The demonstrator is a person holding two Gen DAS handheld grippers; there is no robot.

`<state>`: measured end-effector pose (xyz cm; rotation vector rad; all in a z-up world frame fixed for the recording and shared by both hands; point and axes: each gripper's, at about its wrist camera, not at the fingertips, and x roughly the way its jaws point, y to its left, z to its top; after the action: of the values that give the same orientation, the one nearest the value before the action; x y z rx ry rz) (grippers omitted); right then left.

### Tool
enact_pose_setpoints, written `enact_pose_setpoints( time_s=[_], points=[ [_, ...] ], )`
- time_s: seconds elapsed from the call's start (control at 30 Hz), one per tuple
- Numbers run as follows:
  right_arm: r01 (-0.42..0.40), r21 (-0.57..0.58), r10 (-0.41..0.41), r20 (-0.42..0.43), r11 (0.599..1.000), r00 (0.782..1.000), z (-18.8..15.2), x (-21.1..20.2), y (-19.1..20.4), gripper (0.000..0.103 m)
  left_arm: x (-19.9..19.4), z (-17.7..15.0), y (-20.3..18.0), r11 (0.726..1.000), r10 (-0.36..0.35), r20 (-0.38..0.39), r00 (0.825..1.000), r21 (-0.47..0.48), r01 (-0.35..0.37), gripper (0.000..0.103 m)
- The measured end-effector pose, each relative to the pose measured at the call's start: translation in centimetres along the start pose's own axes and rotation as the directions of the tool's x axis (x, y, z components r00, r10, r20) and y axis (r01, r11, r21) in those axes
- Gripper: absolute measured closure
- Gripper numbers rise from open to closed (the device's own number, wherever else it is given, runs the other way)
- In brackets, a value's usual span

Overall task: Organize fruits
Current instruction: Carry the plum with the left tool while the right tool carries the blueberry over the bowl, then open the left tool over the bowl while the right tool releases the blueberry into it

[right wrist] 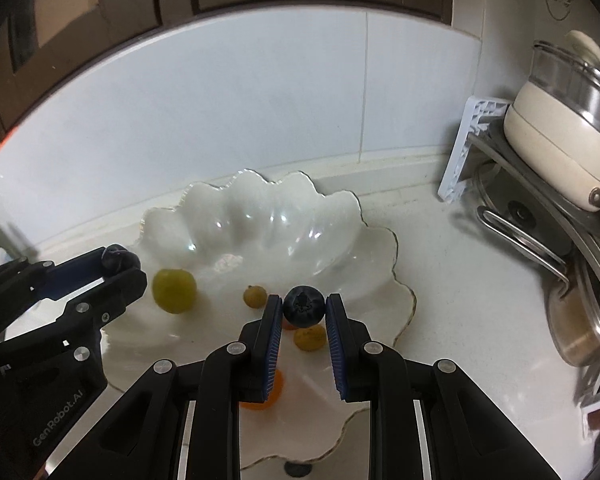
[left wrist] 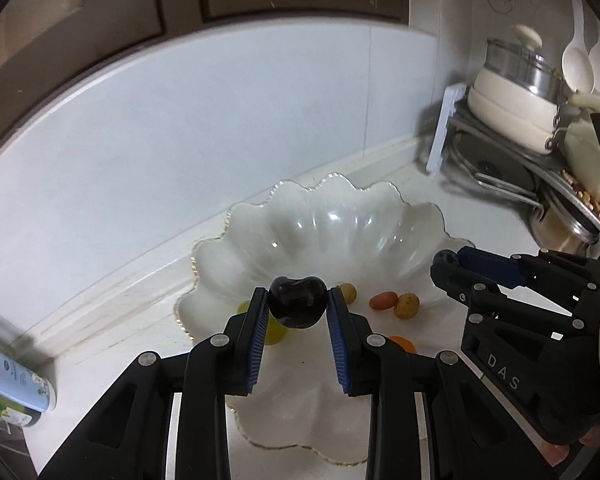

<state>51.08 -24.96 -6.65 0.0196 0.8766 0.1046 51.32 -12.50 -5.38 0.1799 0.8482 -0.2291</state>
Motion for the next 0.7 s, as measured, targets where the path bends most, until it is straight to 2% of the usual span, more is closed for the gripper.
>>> enact_pose_setpoints(
  time_s=[0.27,0.53,0.6,0.63,0.67,0.7],
  points=[
    [0.009,0.008,-0.009,-0.059,1.0,0.998,0.0,1.7,-1.1,0.079,2.6,0.3,-0.9,1.0,-0.023,-0.075,0.997,0.005,0.024,0.073],
    [0.009,0.021,-0.007,-0.09,1.0,0.996,0.1,2.5,-1.8,0.079,3.6,0.4,-1.5,0.999,-0.036,-0.102,0.994,0.012,0.037,0.073],
    [0.006,0.025,-0.003,-0.093,1.0,0.996,0.2,2.5,-1.9,0.078,3.7,0.4,-1.5,0.999,-0.037,-0.105,0.994,0.012,0.039,0.068],
    [0.005,0.026,-0.002,-0.094,1.0,0.996,0.2,2.5,-1.9,0.075,3.7,0.4,-1.5,0.999,-0.033,-0.104,0.994,0.012,0.035,0.065],
    [0.006,0.027,-0.003,-0.091,1.0,0.996,0.2,2.4,-2.0,0.067,3.6,0.4,-1.5,0.999,-0.029,-0.103,0.994,0.013,0.031,0.06],
    [0.008,0.027,-0.005,-0.089,1.0,0.996,0.2,2.3,-2.0,0.064,3.5,0.4,-1.5,0.999,-0.028,-0.099,0.995,0.013,0.029,0.059]
  ],
)
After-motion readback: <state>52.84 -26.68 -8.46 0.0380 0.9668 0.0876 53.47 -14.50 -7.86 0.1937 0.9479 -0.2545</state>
